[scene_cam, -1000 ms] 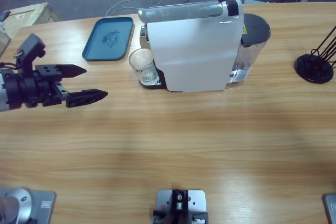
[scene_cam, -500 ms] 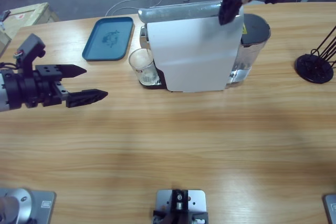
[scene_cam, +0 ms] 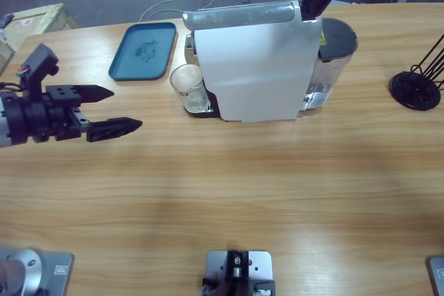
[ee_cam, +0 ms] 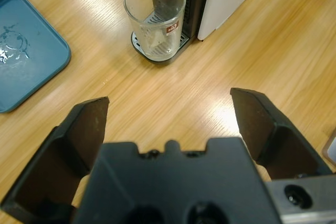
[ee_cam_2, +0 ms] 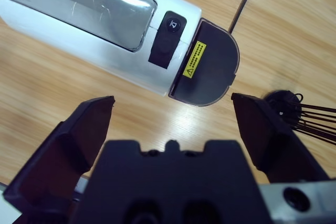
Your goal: Pour coffee
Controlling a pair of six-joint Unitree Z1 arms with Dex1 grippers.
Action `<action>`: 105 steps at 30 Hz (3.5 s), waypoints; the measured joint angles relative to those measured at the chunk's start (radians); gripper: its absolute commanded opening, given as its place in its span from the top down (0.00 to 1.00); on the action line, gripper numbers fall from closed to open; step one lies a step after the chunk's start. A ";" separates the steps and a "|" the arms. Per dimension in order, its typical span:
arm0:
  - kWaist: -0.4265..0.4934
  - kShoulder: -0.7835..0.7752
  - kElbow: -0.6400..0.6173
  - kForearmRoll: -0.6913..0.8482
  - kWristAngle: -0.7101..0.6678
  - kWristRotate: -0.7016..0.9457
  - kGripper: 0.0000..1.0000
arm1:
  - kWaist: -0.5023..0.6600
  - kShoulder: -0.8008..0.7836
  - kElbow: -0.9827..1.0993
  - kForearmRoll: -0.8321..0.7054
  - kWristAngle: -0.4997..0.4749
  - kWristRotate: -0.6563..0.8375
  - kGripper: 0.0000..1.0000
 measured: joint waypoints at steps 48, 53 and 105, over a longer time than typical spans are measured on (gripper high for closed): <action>-0.009 -0.010 0.000 0.000 -0.048 0.000 0.01 | 0.021 -0.758 1.188 -0.865 0.076 -0.127 0.00; -0.009 -0.010 0.000 0.000 -0.048 0.000 0.01 | 0.021 -0.771 1.189 -0.863 0.076 -0.148 0.00; -0.009 0.048 -0.010 0.027 0.026 0.047 0.00 | 0.031 -0.735 1.191 -0.870 0.049 -0.141 0.00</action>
